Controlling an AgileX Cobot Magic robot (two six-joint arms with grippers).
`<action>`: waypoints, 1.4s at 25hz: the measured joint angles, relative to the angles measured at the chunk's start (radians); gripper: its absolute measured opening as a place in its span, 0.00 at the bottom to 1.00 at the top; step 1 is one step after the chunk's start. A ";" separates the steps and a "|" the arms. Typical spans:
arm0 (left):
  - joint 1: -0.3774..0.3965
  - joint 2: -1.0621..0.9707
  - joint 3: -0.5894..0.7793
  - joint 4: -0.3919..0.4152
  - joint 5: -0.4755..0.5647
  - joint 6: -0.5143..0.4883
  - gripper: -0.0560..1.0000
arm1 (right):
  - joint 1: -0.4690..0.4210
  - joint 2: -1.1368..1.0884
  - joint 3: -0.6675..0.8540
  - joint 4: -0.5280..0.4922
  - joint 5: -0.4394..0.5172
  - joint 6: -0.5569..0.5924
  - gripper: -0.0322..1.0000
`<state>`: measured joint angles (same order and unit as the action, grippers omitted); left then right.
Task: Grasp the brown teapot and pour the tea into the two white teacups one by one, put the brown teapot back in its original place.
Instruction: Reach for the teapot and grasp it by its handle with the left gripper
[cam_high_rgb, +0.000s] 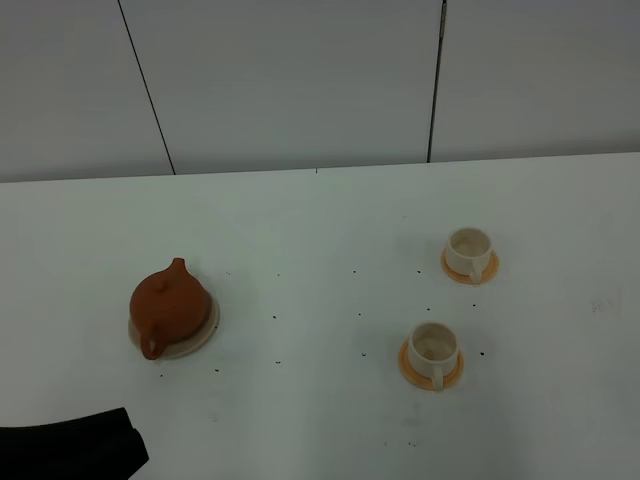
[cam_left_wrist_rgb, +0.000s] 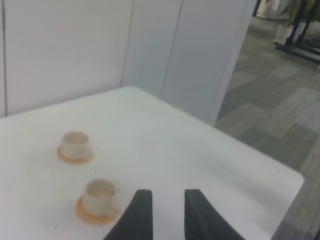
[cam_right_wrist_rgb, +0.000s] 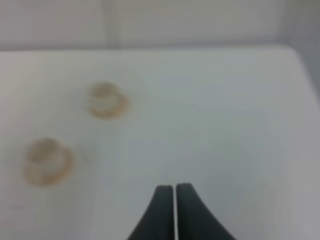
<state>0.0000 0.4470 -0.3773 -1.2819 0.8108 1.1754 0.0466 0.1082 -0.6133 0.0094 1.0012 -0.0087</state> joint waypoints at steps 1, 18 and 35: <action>0.000 0.000 0.000 0.022 0.000 -0.015 0.27 | 0.000 -0.019 0.000 -0.003 0.026 0.009 0.02; 0.000 0.000 0.001 0.082 -0.041 -0.054 0.27 | 0.000 -0.085 0.093 0.064 0.139 0.009 0.05; 0.000 0.000 0.001 0.086 -0.104 -0.054 0.27 | 0.000 -0.085 0.093 0.070 0.133 -0.001 0.07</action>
<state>0.0000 0.4471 -0.3765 -1.1956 0.7071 1.1213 0.0466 0.0230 -0.5208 0.0798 1.1345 -0.0097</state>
